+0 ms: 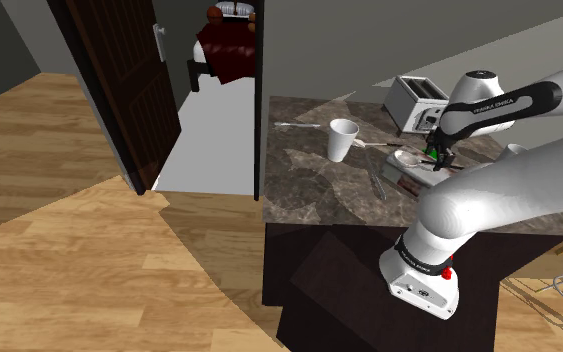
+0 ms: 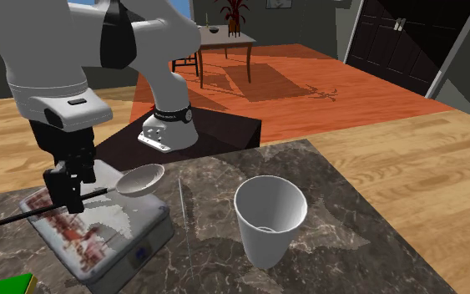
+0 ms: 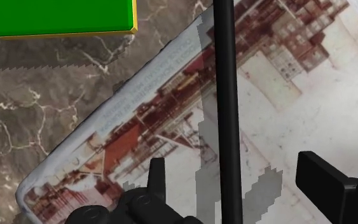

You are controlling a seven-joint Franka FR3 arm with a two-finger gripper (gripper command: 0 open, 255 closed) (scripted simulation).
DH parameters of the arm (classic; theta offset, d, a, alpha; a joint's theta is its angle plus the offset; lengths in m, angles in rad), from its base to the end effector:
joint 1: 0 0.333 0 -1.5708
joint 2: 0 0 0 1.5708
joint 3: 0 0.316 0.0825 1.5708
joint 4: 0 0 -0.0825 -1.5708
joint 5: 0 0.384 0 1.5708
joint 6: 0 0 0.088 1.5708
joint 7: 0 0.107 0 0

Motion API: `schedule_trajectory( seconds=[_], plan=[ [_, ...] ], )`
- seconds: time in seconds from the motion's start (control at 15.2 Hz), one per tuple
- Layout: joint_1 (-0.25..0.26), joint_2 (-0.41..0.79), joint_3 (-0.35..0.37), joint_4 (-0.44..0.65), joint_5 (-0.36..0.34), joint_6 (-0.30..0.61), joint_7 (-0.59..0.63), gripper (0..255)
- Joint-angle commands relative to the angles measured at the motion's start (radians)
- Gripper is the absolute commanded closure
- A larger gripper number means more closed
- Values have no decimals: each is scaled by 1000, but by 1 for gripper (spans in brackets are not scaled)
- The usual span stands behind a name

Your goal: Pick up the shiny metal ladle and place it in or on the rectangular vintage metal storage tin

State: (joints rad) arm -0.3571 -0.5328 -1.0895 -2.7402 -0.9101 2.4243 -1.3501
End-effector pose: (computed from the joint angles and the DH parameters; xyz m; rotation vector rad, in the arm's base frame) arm 0.0838 -0.3737 0.3011 2.8421 0.9599 -0.1577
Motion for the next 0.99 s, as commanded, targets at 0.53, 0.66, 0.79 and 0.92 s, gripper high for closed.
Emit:
schedule_trajectory(
  seconds=[0.53, 0.66, 0.79, 0.92],
  plan=[
    [-70, -155, 150, 18, 56, -192, -21, 0],
    [-70, -155, 150, 18, 56, -192, -21, 0],
    [-70, -155, 150, 18, 56, -192, -21, 0],
    [-70, -155, 150, 18, 56, -192, -21, 0]
  ],
)
